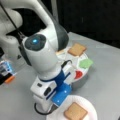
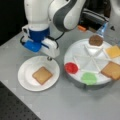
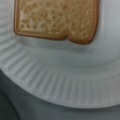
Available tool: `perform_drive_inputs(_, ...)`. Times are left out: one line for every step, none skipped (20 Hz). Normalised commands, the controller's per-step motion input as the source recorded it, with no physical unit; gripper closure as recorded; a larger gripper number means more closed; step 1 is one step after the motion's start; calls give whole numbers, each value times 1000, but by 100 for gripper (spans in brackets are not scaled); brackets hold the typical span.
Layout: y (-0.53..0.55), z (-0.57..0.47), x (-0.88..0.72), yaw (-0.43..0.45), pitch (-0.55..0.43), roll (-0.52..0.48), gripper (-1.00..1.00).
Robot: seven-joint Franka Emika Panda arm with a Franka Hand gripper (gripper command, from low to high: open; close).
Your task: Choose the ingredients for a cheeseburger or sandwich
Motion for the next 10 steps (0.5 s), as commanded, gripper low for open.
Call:
perform_drive_inputs(175,163,-125,16,175,-43,-100)
perform_drive_inputs(196,124,-123,17,150,-54,-100)
perform_drive_inputs(252,124,-156,15,110,-82,-100)
perform_drive_inputs(318,123,-191,6,79,-102,-100)
perform_drive_inputs(397,132,-237,-7,49,-127,-100)
perform_drive_inputs(481,151,-289,-16,41,-141,-100)
perform_drive_inputs(550,170,-341,-12,34,-151,-100)
perform_drive_inputs(615,191,-396,1,4,-165,-100)
perform_drive_inputs(660,186,-444,1,-33,-182,-100)
perform_drive_inputs(648,156,-462,6,-52,-195,-100)
